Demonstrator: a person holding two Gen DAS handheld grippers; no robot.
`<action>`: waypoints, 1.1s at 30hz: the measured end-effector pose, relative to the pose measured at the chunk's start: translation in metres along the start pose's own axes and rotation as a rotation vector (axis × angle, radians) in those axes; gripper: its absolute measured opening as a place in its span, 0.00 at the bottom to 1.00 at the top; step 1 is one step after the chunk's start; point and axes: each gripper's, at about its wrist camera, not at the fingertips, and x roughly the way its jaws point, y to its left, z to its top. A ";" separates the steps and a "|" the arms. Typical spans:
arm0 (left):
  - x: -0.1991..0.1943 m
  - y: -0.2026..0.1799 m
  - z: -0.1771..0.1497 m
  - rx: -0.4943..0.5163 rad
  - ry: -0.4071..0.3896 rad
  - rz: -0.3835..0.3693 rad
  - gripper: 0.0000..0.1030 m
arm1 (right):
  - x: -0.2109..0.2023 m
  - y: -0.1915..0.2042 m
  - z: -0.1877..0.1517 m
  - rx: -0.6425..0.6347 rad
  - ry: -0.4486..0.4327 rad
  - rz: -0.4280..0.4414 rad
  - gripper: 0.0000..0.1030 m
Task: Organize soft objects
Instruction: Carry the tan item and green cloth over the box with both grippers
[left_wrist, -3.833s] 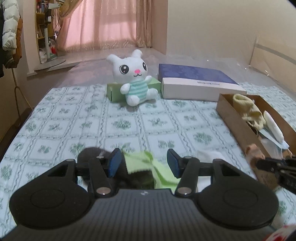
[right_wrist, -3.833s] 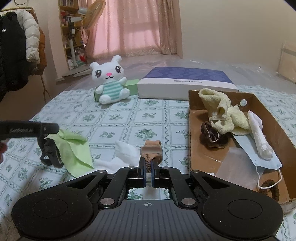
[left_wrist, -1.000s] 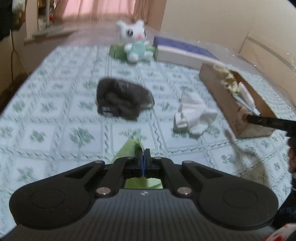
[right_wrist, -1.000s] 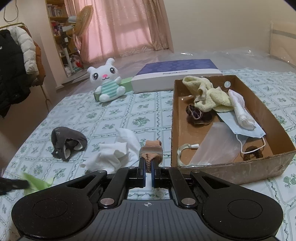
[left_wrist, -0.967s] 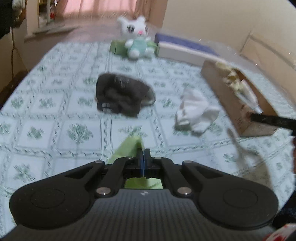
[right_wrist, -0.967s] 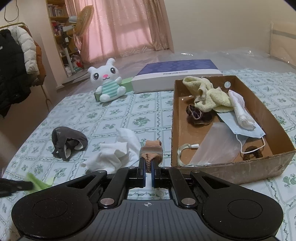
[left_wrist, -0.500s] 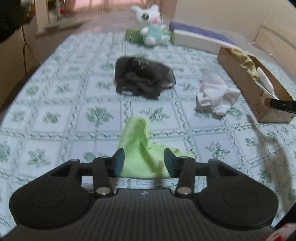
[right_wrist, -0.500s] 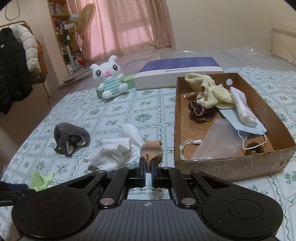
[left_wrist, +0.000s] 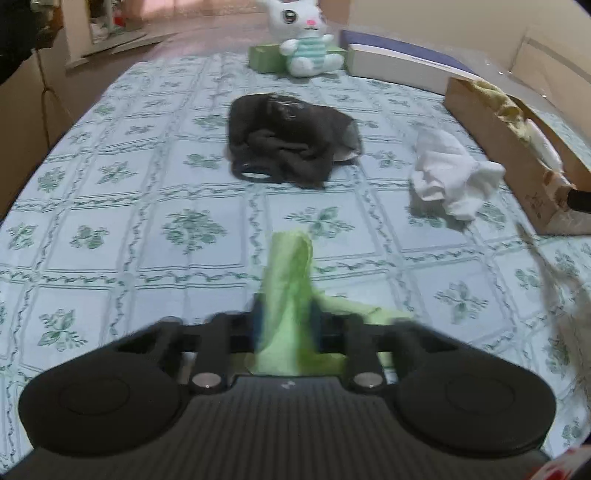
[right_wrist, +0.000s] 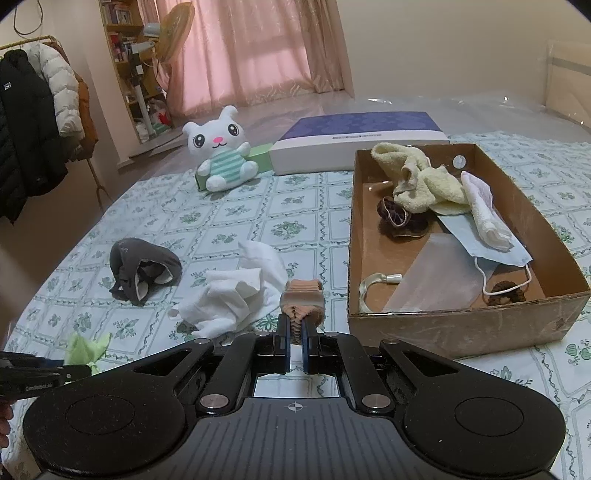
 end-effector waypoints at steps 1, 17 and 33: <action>-0.001 -0.001 0.000 -0.005 0.003 -0.003 0.04 | -0.001 0.000 0.000 -0.001 -0.001 0.002 0.05; -0.059 -0.052 0.066 0.044 -0.197 -0.116 0.03 | -0.038 -0.022 0.003 0.024 -0.067 0.000 0.05; -0.032 -0.208 0.155 0.192 -0.285 -0.370 0.03 | -0.061 -0.094 0.031 0.042 -0.154 -0.113 0.05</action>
